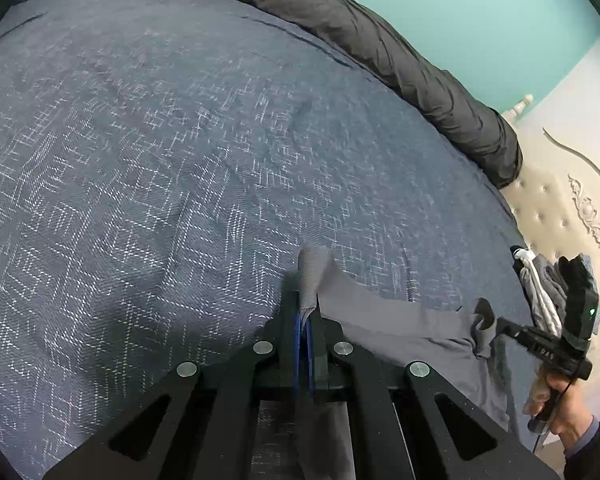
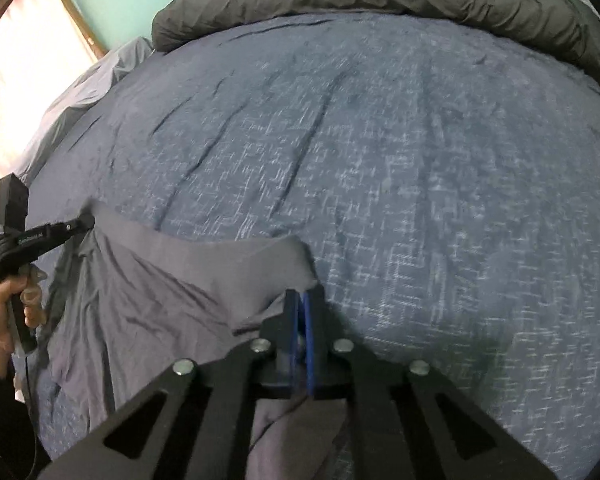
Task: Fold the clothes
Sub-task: 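Grip the waistband with both tools, holding it taut on the bed, then lift the waistband with both tools and fold it over the garment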
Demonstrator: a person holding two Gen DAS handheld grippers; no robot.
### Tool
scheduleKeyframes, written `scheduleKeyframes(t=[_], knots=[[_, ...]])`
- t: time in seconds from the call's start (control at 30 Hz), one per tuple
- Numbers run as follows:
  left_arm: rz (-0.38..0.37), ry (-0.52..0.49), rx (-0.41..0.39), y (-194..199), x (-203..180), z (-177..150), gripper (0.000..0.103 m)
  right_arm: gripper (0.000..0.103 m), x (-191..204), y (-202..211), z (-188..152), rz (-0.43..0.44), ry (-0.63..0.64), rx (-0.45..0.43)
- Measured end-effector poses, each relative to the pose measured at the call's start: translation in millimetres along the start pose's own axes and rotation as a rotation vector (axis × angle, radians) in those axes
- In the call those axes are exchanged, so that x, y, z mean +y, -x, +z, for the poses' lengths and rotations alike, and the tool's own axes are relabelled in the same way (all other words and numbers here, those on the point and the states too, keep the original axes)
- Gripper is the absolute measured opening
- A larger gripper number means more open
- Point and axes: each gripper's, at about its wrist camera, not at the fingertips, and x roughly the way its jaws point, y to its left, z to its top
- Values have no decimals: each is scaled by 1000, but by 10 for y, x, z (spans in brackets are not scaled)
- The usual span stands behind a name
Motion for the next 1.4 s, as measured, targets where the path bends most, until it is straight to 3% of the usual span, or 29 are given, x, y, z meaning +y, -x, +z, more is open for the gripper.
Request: scheduleKeyframes(t=[0.17, 0.5, 0.57, 0.6, 0.67, 0.83, 1.03, 1.1, 1.2, 1.33, 1.4], knots=[[1, 8, -16, 27, 45, 42, 2, 1, -403, 281, 15, -19, -158, -106], [21, 18, 3, 12, 45, 21, 2, 1, -919, 198, -111, 17, -344, -80], [43, 24, -2, 46, 51, 36, 10, 2, -874, 167, -94, 31, -322, -70], [52, 18, -13, 87, 38, 50, 17, 4, -844, 143, -86, 30, -310, -64], [60, -3, -30, 162, -9, 71, 20, 27, -785, 94, -70, 28, -287, -54], [78, -50, -20, 129, -79, 81, 31, 29, -638, -28, -29, 22, -227, -27], [120, -131, 9, -51, -182, 44, 30, 29, -460, -175, 21, 16, -156, 5], [119, -138, 17, -123, -237, 31, 8, 29, -436, -187, 15, 18, -141, 1], [109, -130, 24, -173, -223, 27, 4, 29, -365, -225, 43, 18, -118, -6], [93, -134, -6, -87, -235, 36, 3, 5, -281, -216, 67, 15, -73, -30], [81, -129, -31, 10, -256, 53, 3, 3, -242, -137, 66, 20, -56, -59]])
